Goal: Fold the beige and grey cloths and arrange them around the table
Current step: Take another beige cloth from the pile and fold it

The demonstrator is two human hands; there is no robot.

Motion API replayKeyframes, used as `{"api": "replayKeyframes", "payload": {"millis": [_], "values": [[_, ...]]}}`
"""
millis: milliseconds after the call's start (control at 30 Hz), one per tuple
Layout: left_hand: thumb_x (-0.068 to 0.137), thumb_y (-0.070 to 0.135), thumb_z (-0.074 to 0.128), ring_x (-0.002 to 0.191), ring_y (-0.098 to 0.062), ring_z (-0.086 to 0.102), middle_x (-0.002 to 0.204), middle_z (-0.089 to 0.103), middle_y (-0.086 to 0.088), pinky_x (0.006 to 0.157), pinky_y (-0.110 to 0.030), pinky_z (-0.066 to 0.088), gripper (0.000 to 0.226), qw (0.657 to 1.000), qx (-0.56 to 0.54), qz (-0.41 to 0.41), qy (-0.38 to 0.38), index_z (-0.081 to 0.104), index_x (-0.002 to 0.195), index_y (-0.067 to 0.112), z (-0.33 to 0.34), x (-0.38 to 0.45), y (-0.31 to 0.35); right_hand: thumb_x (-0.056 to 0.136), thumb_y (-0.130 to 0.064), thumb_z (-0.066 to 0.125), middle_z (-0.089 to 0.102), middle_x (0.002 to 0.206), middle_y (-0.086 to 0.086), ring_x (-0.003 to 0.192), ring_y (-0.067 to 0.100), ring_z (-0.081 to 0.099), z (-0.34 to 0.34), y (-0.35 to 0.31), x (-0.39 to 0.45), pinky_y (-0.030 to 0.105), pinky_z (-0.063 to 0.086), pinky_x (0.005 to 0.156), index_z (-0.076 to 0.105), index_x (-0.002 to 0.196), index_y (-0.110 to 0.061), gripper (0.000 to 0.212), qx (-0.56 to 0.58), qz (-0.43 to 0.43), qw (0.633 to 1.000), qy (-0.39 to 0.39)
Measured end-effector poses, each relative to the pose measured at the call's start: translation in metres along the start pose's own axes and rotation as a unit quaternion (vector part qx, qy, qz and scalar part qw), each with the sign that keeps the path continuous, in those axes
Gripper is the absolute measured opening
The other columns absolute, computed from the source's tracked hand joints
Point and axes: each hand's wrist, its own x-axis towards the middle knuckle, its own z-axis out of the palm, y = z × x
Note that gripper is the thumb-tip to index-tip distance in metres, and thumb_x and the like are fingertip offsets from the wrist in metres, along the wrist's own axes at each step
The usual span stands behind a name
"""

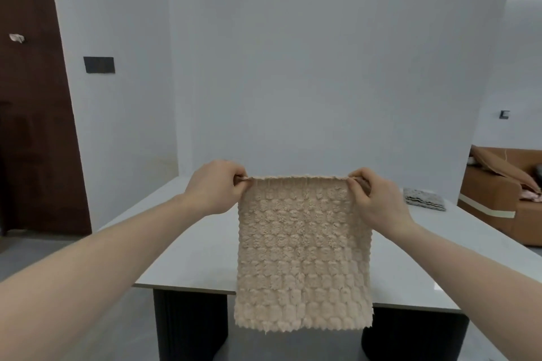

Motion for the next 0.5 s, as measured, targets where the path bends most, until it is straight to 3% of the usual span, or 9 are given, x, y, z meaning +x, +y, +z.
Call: {"api": "replayKeyframes", "payload": {"millis": [200, 300, 400, 500], "values": [[0.094, 0.044, 0.063, 0.068, -0.009, 0.055, 0.063, 0.057, 0.012, 0.056, -0.025, 0.035, 0.032, 0.995, -0.039, -0.085, -0.039, 0.062, 0.07, 0.022, 0.045, 0.013, -0.006, 0.098, -0.037, 0.056, 0.067, 0.08, -0.018, 0.081, 0.013, 0.063, 0.036, 0.033, 0.008, 0.031, 0.046, 0.068, 0.067, 0.089, -0.032, 0.015, -0.038, 0.054, 0.997, -0.048], [0.093, 0.032, 0.06, 0.071, -0.016, 0.055, 0.064, 0.055, 0.014, 0.063, -0.027, 0.041, 0.028, 0.981, -0.1, -0.141, -0.083, 0.06, 0.067, 0.024, 0.063, 0.024, -0.009, 0.097, -0.038, 0.057, 0.067, 0.082, -0.017, 0.085, 0.013, 0.064, 0.054, 0.044, 0.016, 0.03, 0.046, 0.068, 0.067, 0.085, -0.033, 0.016, -0.06, 0.074, 0.992, -0.077], [0.092, 0.024, 0.056, 0.06, -0.019, 0.056, 0.061, 0.059, 0.003, 0.053, -0.025, 0.045, 0.027, 0.964, -0.162, -0.184, -0.106, 0.06, 0.066, 0.015, 0.076, 0.038, -0.008, 0.096, -0.038, 0.059, 0.067, 0.082, -0.011, 0.087, 0.017, 0.063, 0.071, 0.05, 0.027, 0.029, 0.043, 0.067, 0.069, 0.087, -0.03, 0.016, -0.082, 0.09, 0.988, -0.09], [0.093, 0.019, 0.054, 0.061, -0.016, 0.061, 0.066, 0.074, 0.005, 0.053, -0.028, 0.056, 0.025, 0.937, -0.239, -0.231, -0.11, 0.068, 0.073, 0.016, 0.086, 0.05, -0.009, 0.096, -0.04, 0.059, 0.069, 0.085, -0.008, 0.089, 0.018, 0.063, 0.083, 0.055, 0.039, 0.03, 0.046, 0.069, 0.072, 0.091, -0.029, 0.018, -0.092, 0.099, 0.987, -0.088]]}}
